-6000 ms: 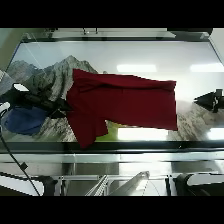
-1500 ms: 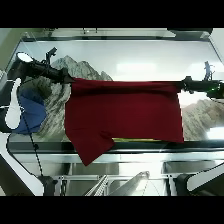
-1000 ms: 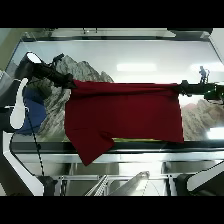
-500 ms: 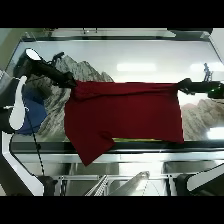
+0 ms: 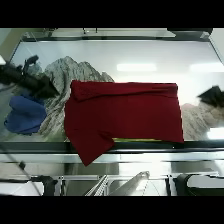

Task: Fold the shirts.

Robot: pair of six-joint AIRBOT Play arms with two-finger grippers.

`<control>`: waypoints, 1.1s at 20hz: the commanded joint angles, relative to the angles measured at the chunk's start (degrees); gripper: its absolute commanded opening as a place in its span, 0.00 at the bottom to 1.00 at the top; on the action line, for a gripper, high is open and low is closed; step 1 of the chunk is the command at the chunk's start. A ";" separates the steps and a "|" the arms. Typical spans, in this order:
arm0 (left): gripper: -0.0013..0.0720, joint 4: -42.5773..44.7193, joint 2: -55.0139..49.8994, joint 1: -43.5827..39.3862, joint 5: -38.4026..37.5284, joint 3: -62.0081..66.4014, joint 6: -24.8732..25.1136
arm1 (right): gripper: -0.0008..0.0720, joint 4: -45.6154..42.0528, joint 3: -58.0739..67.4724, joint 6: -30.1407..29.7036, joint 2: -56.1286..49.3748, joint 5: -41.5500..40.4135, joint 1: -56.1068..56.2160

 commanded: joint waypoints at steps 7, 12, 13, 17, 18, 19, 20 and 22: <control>0.41 -0.52 27.96 0.92 12.09 -45.62 1.64 | 0.51 -5.16 -28.63 -4.98 4.09 -7.21 -4.55; 0.41 -0.55 34.88 0.92 12.09 -52.63 1.11 | 0.50 -0.85 -28.83 -6.93 -0.59 -5.73 -3.85; 0.41 -0.57 36.24 0.92 12.13 -53.88 0.94 | 0.50 0.15 -28.85 -7.43 -0.92 -5.11 -3.13; 0.41 -0.59 37.64 0.90 13.60 -56.96 0.31 | 0.50 1.16 -28.85 -7.41 -0.98 -4.85 1.64; 0.41 -0.55 36.61 0.90 14.10 -57.09 0.31 | 0.50 1.60 -28.83 -7.41 -0.98 -4.85 2.89; 0.41 -0.61 34.91 0.90 14.32 -57.02 0.31 | 0.50 1.57 -28.74 -7.39 -0.98 -4.83 4.00; 0.41 -0.59 33.16 0.90 14.71 -57.02 0.33 | 0.50 1.57 -28.68 -7.39 -0.96 -4.83 4.92; 0.41 -0.57 29.44 0.76 15.63 -57.02 0.39 | 0.50 1.60 -28.68 -7.39 -0.96 -4.76 5.38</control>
